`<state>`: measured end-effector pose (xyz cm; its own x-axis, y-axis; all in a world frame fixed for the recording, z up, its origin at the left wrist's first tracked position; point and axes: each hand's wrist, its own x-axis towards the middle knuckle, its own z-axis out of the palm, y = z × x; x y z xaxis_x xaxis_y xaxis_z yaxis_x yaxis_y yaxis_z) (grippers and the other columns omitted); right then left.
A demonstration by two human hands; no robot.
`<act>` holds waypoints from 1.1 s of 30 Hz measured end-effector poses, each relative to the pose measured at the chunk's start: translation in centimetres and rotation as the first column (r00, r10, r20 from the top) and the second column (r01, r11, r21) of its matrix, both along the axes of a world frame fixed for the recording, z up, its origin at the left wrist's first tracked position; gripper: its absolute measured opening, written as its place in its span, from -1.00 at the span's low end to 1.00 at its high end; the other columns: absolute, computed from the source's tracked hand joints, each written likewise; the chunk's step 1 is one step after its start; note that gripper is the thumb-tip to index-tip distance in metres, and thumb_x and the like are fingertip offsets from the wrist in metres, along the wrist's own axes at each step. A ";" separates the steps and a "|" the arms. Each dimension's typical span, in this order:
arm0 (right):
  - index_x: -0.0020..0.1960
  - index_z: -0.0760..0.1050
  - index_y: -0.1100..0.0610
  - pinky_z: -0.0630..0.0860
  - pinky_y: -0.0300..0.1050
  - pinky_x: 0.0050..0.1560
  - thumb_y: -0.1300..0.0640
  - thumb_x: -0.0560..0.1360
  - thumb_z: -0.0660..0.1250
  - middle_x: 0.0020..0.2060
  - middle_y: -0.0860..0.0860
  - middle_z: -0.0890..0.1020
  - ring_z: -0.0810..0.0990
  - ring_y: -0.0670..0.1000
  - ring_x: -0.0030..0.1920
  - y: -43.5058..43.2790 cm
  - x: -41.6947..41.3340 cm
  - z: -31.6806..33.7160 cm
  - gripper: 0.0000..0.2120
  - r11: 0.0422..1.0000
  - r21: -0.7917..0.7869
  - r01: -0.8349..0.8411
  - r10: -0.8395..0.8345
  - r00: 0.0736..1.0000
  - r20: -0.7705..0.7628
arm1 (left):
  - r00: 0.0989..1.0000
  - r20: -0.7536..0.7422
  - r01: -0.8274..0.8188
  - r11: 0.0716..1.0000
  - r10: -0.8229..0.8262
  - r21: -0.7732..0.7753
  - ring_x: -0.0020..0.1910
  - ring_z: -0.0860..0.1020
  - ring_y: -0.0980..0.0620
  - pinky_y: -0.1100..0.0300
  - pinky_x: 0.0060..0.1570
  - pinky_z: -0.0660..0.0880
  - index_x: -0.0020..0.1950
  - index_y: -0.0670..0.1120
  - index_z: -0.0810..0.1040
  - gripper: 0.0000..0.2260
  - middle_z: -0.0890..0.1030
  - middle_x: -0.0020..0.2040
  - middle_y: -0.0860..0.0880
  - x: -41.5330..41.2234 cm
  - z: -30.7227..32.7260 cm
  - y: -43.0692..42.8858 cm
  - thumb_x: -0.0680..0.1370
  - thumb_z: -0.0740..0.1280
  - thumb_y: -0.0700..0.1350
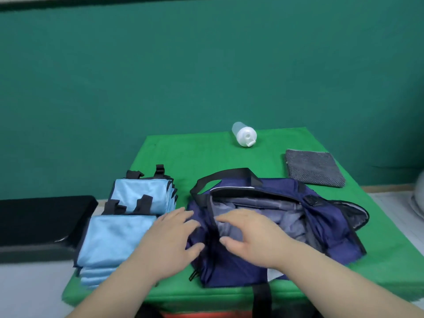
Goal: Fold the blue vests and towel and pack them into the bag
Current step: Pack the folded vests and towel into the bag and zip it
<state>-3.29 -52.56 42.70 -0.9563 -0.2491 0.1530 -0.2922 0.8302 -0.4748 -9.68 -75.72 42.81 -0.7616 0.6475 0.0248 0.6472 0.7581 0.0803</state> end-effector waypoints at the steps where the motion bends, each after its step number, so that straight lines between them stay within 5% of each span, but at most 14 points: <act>1: 0.47 0.38 -0.11 0.35 -0.22 0.36 -0.17 0.54 0.29 0.35 -0.17 0.51 0.44 -0.14 0.33 -1.8 0.0 0.2 -0.48 1.000 -0.021 -0.008 0.008 1.000 0.020 | 0.999 -0.017 -0.029 0.999 0.029 0.022 0.48 0.34 -0.02 0.03 0.44 0.29 0.31 0.14 0.55 -0.38 0.45 0.45 0.07 0.4 0.4 -1.4 0.41 0.04 0.38; 5: 0.53 0.25 -0.15 0.35 -0.21 0.34 -0.19 0.54 0.30 0.42 -0.20 0.39 0.41 -0.15 0.36 -7.8 -0.7 -0.6 -0.41 0.994 -0.109 -0.012 0.022 0.996 0.089 | 0.980 0.009 -0.198 0.972 0.199 0.126 0.48 0.31 0.12 0.15 0.41 0.28 0.35 0.15 0.52 -0.38 0.41 0.45 0.16 1.5 1.8 -7.7 0.43 0.04 0.39; 9: 0.54 0.19 -0.20 0.28 -0.19 0.42 -0.19 0.55 0.32 0.50 -0.19 0.23 0.36 -0.12 0.42 -11.8 -1.9 -2.6 -0.39 0.973 -0.231 0.003 0.045 0.978 0.206 | 0.938 0.088 -0.348 0.903 0.336 0.252 0.49 0.20 0.21 0.25 0.38 0.22 0.39 0.22 0.44 -0.63 0.28 0.50 0.21 1.0 2.1 -13.8 0.58 0.31 0.16; 12: 0.42 0.25 -0.37 0.37 -0.41 0.15 -0.16 0.55 0.35 0.53 -0.21 0.13 0.46 -0.12 0.15 -13.8 -2.8 -3.5 -0.50 0.938 -0.340 0.071 0.032 0.957 0.287 | 0.903 0.217 -0.427 0.829 0.371 0.362 0.46 0.23 0.19 0.23 0.29 0.27 0.20 0.36 0.46 -0.75 0.29 0.45 0.23 -0.1 1.2 -17.3 0.58 0.36 0.08; 15: 0.36 0.39 -0.33 0.38 -0.57 -0.11 -0.09 0.57 0.36 0.49 -0.25 0.15 0.43 -0.32 0.15 -15.4 -3.6 -4.1 -0.60 0.862 -0.473 0.182 -0.001 0.934 0.357 | 0.857 0.353 -0.504 0.755 0.376 0.419 0.46 0.24 0.18 0.19 0.31 0.27 0.17 0.34 0.50 -0.79 0.26 0.42 0.23 -1.2 0.1 -19.6 0.60 0.34 0.05; 21: 0.20 0.45 -0.45 0.34 -0.44 0.17 -0.11 0.56 0.36 0.45 -0.24 0.28 0.33 -0.13 0.42 -17.6 -5.0 -6.1 -0.70 0.781 -0.557 0.283 -0.031 0.908 0.417 | 0.786 0.526 -0.576 0.693 0.325 0.434 0.39 0.34 0.18 0.22 0.28 0.25 0.21 0.29 0.56 -0.79 0.34 0.41 0.18 -3.0 -2.6 -21.8 0.64 0.28 0.00; 23: 0.15 0.52 -0.43 0.38 -0.29 0.27 -0.08 0.56 0.38 0.35 -0.24 0.43 0.45 -0.15 0.29 -18.0 -5.3 -6.7 -0.74 0.742 -0.587 0.324 -0.073 0.909 0.409 | 0.763 0.568 -0.610 0.634 0.308 0.475 0.29 0.42 0.24 0.22 0.24 0.31 0.12 0.34 0.59 -0.77 0.44 0.33 0.23 -3.5 -3.2 -22.2 0.64 0.29 -0.02; 27: 0.11 0.61 -0.25 0.33 -0.38 -0.24 0.02 0.55 0.41 -0.17 -0.24 0.45 0.42 -0.22 -0.26 -18.6 -5.9 -7.4 -0.80 0.670 -0.627 0.398 -0.134 0.895 0.426 | 0.702 0.654 -0.656 0.611 0.280 0.443 -0.17 0.45 0.06 0.16 -0.10 0.37 0.11 0.35 0.57 -0.81 0.50 -0.13 0.12 -4.3 -4.7 -23.0 0.60 0.33 0.04; 33: 0.05 0.64 -0.20 0.30 -0.37 -0.29 0.10 0.49 0.48 -0.21 -0.26 0.41 0.38 -0.24 -0.30 -19.5 -6.3 -8.1 -0.78 0.606 -0.656 0.449 -0.136 0.871 0.472 | 0.707 0.674 -0.589 0.705 0.213 0.395 -0.33 0.27 0.08 0.10 -0.23 0.22 0.18 0.34 0.49 -0.80 0.28 -0.38 0.06 -5.7 -5.3 -24.0 0.61 0.33 0.06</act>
